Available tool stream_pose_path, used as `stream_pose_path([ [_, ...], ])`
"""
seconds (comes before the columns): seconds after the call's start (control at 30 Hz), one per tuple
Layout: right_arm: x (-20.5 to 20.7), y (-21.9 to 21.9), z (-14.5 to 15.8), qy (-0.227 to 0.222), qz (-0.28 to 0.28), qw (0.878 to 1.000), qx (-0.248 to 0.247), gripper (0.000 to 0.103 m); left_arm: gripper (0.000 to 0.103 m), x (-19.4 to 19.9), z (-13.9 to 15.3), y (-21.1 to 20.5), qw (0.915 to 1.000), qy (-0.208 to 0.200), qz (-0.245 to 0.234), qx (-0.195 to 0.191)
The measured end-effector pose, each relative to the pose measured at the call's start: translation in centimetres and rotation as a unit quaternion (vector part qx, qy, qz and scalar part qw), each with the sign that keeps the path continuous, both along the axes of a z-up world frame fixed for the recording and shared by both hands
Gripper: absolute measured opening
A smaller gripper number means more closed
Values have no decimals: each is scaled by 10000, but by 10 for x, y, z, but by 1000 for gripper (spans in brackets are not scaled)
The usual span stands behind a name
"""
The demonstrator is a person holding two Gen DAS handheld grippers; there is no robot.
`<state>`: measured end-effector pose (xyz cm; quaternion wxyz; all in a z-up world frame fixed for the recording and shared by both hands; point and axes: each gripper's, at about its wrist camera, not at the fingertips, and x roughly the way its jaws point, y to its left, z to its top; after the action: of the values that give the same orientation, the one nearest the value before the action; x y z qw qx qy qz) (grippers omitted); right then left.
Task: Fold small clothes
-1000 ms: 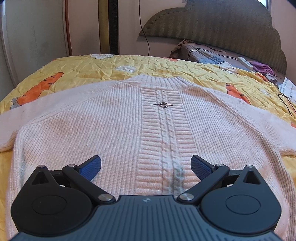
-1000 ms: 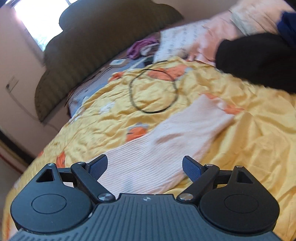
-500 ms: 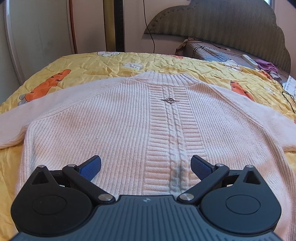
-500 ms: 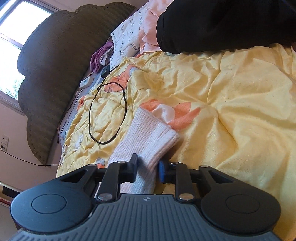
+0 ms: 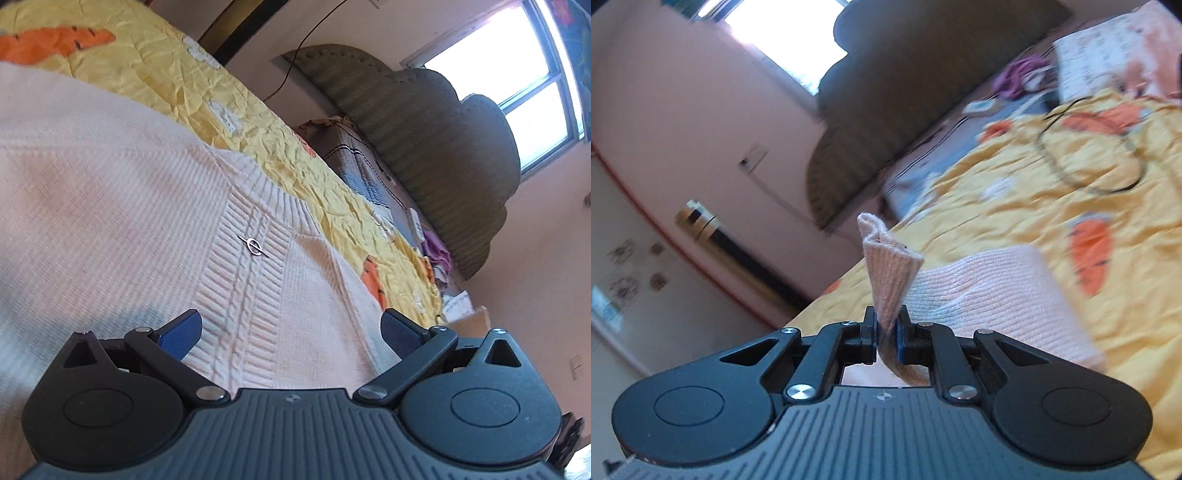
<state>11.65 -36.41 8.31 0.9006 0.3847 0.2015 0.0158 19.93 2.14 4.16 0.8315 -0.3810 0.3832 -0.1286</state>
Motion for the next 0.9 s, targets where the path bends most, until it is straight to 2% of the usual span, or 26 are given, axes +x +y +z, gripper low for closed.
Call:
stream_pose_path([
  [0.1,31,69,-8,-53,827,9961,290,14,103,11,-16,-6,9958,85,-231,-880],
  [0.13,38,93,-12,-24,1065,9939,268,14,103,14,-21,-9,9936,110,-336,-1069],
  [0.2,47,134,-22,198,1346,9906,-112,15,103,22,-34,-19,9918,382,-517,-1106],
  [0.27,44,161,-33,581,1588,9851,-299,31,103,25,-47,-26,9915,636,-565,-981],
  [0.3,40,164,-36,664,1627,9842,-239,32,103,25,-52,-29,9911,666,-624,-972],
  [0.37,23,157,-39,558,1601,9855,63,34,103,25,-55,-33,9924,558,-610,-907],
  [0.47,5,132,-40,526,1368,9875,570,34,103,27,-53,-38,9929,592,-549,-878],
  [0.57,-10,115,-42,649,1246,9863,868,37,102,31,-52,-40,9936,645,-527,-763],
  [0.6,-15,111,-44,676,1212,9856,968,39,98,32,-50,-43,9945,656,-557,-590],
  [0.67,-33,102,-54,679,1082,9851,1154,48,88,31,-41,-50,9951,596,-787,79],
  [0.73,-41,98,-59,656,941,9856,1244,52,57,30,-33,-65,9907,479,-1016,773],
  [0.8,-45,94,-64,686,871,9853,1299,53,42,27,-32,-72,9856,449,-1110,1194],
  [0.87,-47,90,-67,718,805,9846,1373,53,28,26,-32,-75,9824,413,-1139,1422],
  [0.9,-48,89,-69,726,774,9844,1401,53,14,28,-33,-77,9808,443,-1198,1476],
])
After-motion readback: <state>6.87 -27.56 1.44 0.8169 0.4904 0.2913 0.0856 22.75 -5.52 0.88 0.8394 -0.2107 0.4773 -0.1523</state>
